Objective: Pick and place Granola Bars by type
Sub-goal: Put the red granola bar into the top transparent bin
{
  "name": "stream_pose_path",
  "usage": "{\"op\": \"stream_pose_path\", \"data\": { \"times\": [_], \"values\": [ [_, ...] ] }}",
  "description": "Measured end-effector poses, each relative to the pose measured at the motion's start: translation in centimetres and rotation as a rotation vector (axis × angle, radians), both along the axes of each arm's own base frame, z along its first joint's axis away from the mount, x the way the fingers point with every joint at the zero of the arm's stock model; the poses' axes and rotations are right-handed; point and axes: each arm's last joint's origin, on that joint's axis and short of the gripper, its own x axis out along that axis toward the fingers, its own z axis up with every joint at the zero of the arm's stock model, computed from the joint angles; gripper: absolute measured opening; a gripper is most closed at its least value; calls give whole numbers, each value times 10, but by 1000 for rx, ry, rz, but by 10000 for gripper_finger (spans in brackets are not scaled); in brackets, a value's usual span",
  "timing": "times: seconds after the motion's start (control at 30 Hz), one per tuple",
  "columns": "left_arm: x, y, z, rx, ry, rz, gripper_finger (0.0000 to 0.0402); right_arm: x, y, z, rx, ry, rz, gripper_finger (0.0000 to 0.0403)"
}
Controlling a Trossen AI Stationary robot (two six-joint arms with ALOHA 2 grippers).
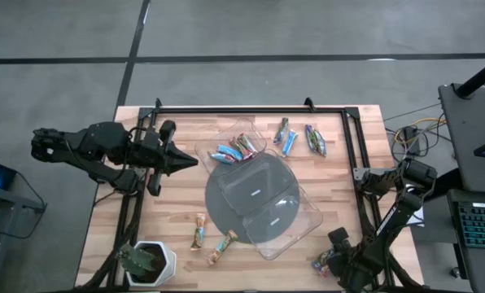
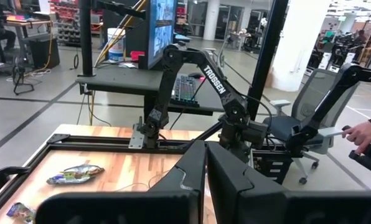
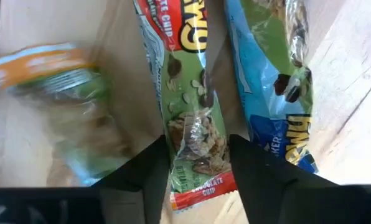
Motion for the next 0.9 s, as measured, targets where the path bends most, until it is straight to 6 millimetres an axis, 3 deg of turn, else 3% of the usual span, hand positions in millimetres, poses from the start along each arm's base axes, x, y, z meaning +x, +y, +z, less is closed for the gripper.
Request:
{"op": "stream_pose_path", "data": {
  "times": [0.3, 0.5, 0.7, 0.9],
  "values": [
    [-2, 1, 1, 6, -5, 26, 0, 2, 3, 4, 15, -7, -2, 67],
    [-4, 2, 2, 5, -12, 26, 0, 4, 8, 14, 33, -15, -4, 40],
    [-6, 2, 2, 23, -16, 25, 0, 6, 9, 41, -8, 8, -8, 38],
    [-8, 3, 3, 47, -28, 25, 0, 13, 8, 82, 5, -6, -30, 38]
  ]
}}
